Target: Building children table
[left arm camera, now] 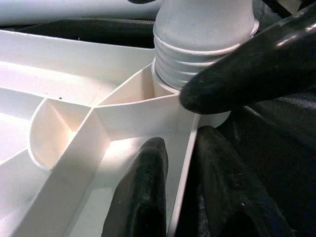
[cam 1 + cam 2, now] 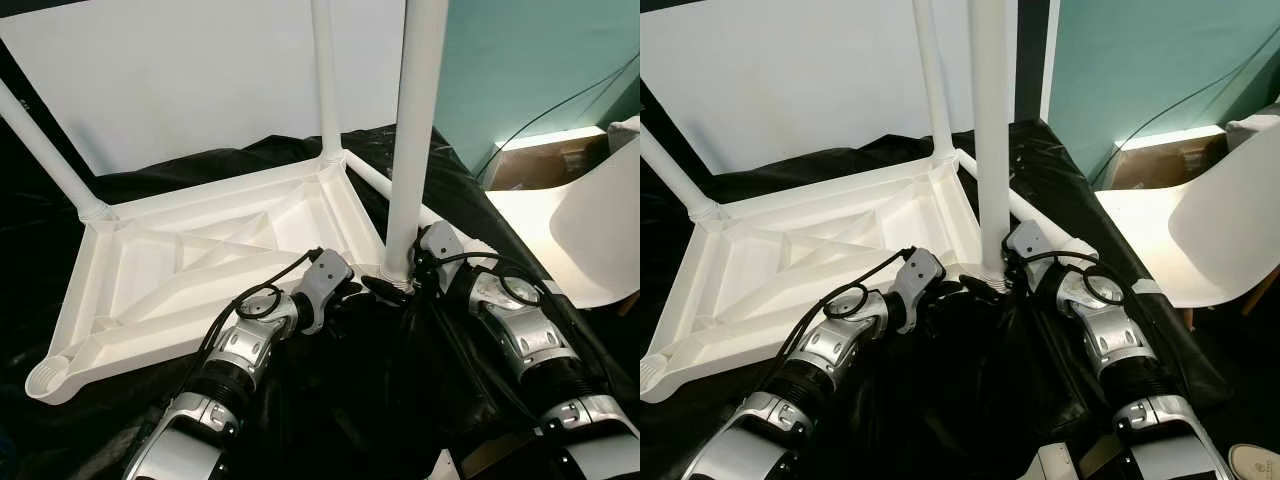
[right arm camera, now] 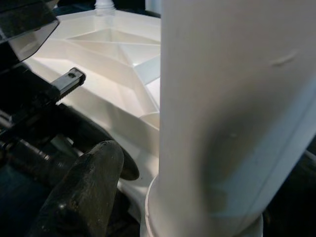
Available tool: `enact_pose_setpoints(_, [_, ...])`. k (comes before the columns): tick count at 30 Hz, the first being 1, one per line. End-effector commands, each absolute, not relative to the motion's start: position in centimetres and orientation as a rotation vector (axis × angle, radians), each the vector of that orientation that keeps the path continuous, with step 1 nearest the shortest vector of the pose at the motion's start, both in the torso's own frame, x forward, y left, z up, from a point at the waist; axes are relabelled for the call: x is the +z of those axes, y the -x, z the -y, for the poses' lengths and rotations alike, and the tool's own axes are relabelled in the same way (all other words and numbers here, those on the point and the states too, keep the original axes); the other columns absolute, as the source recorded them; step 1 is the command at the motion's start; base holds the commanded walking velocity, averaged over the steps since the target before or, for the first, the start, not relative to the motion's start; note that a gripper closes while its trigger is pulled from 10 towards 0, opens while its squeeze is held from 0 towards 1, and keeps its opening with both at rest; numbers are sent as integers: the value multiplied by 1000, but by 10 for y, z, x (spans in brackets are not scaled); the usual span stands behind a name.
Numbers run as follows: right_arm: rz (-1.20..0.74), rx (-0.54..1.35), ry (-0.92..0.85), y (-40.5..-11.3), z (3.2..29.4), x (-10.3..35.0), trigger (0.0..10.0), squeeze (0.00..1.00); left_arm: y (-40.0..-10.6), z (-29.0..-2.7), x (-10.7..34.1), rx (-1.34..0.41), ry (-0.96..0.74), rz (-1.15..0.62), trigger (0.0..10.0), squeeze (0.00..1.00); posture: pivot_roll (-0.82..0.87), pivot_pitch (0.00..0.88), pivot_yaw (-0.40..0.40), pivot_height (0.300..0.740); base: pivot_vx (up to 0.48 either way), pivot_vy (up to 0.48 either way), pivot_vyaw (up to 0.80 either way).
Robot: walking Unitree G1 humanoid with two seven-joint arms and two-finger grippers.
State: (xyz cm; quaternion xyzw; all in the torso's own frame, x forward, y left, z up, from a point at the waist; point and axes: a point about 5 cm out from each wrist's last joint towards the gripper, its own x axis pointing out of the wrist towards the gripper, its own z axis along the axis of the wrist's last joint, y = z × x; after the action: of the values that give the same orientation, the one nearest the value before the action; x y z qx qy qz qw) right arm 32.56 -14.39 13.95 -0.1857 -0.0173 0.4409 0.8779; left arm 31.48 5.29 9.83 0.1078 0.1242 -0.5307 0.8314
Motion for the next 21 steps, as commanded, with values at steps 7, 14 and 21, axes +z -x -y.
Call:
enact_pose_setpoints(7, [-33,969,369,-326,147,131,0,0,-299,-58,69,-1192,-268,-423,10000,0,-3,0,88,740,0,0,0])
enact_pose_setpoints(14, [84,687,236,-315,135,123,0,0,-301,-55,71,-1186,-270,-418,10000,0,-1,0,88,740,0,0,0])
enact_pose_setpoints(21, [129,488,157,-296,129,115,0,0,-299,-56,70,-1188,-274,-424,10000,0,-9,0,95,740,0,0,0])
